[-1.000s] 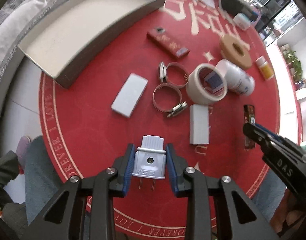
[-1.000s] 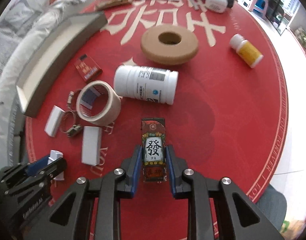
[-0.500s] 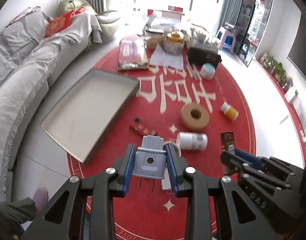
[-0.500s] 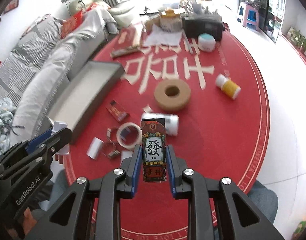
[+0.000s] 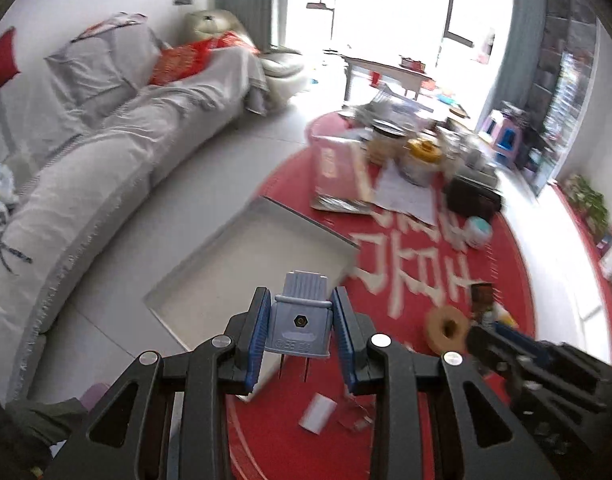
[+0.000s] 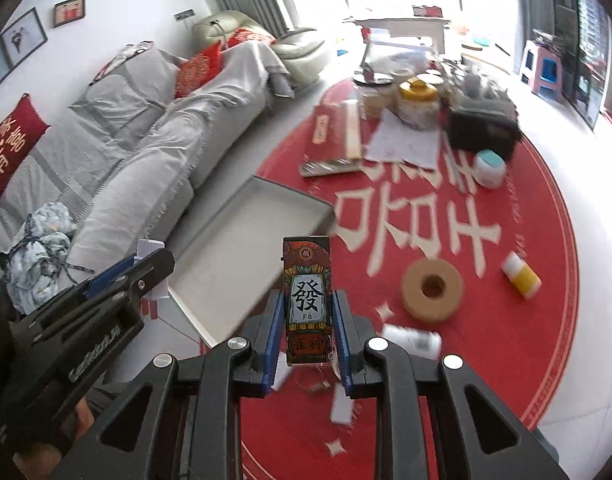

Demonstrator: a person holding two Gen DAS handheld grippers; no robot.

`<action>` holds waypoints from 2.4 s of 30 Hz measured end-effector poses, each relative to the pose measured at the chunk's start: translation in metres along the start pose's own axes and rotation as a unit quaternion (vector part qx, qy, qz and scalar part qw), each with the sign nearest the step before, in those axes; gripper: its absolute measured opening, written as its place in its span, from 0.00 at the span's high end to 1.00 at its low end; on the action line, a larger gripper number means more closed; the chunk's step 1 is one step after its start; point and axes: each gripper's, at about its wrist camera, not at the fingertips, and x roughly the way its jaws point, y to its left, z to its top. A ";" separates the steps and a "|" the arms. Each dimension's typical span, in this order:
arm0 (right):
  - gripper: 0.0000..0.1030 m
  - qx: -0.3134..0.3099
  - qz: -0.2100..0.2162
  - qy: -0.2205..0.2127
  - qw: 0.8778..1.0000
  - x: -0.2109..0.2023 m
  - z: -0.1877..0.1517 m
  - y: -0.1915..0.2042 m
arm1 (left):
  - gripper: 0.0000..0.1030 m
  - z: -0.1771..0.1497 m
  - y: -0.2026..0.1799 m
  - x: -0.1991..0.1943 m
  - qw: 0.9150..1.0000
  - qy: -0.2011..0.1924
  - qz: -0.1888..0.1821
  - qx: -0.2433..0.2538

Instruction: Organize rigid objects

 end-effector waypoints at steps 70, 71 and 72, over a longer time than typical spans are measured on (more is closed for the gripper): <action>0.76 -0.031 0.006 0.122 0.992 0.196 0.045 0.050 | 0.67 -0.016 0.077 0.174 0.985 0.134 0.075 -0.076; 0.76 -0.031 0.005 0.122 0.992 0.197 0.045 0.050 | 0.67 -0.016 0.078 0.175 0.985 0.134 0.075 -0.076; 0.76 -0.030 0.005 0.123 0.992 0.197 0.045 0.051 | 0.67 -0.016 0.078 0.176 0.985 0.134 0.075 -0.077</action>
